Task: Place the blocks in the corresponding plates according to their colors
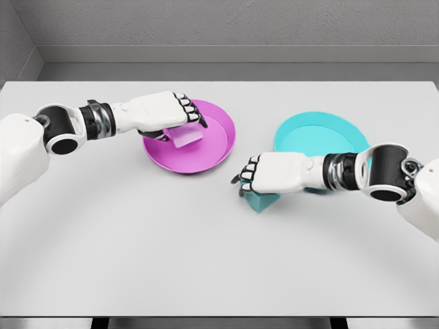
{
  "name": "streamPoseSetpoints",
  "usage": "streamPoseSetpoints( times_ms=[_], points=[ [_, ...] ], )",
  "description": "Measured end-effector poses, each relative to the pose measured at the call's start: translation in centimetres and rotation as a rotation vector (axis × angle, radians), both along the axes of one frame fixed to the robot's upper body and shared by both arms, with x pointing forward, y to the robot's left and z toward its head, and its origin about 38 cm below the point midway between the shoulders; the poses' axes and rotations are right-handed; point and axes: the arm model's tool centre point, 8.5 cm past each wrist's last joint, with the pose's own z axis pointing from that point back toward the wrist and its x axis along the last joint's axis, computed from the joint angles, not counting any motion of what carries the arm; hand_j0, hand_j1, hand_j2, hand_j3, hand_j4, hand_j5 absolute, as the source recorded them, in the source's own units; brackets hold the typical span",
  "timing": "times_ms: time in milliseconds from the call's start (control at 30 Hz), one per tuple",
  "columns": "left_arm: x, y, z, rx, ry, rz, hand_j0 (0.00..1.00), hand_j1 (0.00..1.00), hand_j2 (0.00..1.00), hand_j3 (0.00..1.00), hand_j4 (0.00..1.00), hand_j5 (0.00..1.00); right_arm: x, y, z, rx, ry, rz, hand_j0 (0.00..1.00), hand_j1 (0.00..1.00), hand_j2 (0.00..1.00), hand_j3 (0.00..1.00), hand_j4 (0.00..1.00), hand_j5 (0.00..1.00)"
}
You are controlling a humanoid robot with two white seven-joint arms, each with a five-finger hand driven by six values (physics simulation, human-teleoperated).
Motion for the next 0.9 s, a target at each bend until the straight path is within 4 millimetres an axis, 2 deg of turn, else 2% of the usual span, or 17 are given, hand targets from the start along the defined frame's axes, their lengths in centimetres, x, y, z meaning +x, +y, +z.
streamPoseSetpoints(
  times_ms=[200,300,367,533,633,800,833,867,900],
  points=[
    [0.3,0.3,0.1,-0.002,0.001,0.012,1.0,1.0,1.0,1.0,1.0,1.0,0.4,-0.3,0.6,0.015,-0.012,-0.015,0.74,0.74,0.74,0.74,0.74,0.74],
    [0.5,0.9,1.2,-0.04,0.006,0.024,1.0,1.0,1.0,1.0,1.0,1.0,0.6,-0.7,1.4,0.045,-0.012,-0.029,0.74,0.74,0.74,0.74,0.74,0.74],
    [0.2,2.9,2.2,-0.089,0.023,0.05,1.0,1.0,1.0,1.0,1.0,1.0,0.7,-0.8,1.6,0.055,-0.011,-0.033,0.74,0.74,0.74,0.74,0.74,0.74],
    [-0.9,11.4,6.0,-0.214,0.061,0.193,1.0,1.0,1.0,1.0,1.0,1.0,1.0,-1.5,2.1,0.074,-0.013,-0.053,0.74,0.74,0.74,0.74,0.74,0.74],
    [-1.5,14.6,7.3,-0.248,0.066,0.253,1.0,1.0,1.0,1.0,1.0,1.0,2.7,-3.9,4.1,0.135,-0.032,-0.139,0.74,0.74,0.74,0.74,0.74,0.74],
    [-1.9,16.1,7.8,-0.264,0.071,0.283,1.0,1.0,1.0,1.0,1.0,1.0,5.9,-9.4,6.6,0.235,-0.047,-0.321,0.74,0.74,0.74,0.74,0.74,0.74],
    [-1.9,16.3,7.6,-0.265,0.076,0.286,1.0,1.0,1.0,1.0,1.0,1.0,6.2,-10.2,6.6,0.246,-0.044,-0.346,0.85,0.85,0.85,0.85,0.85,0.85],
    [-2.0,16.3,7.4,-0.265,0.081,0.289,1.0,1.0,1.0,1.0,1.0,1.0,6.4,-10.8,6.4,0.255,-0.037,-0.367,1.0,1.0,1.0,1.0,1.0,1.0],
    [-2.0,16.4,7.3,-0.266,0.083,0.29,1.0,1.0,1.0,1.0,1.0,1.0,6.5,-11.2,6.3,0.259,-0.032,-0.38,1.0,1.0,1.0,1.0,1.0,1.0]
  ],
)
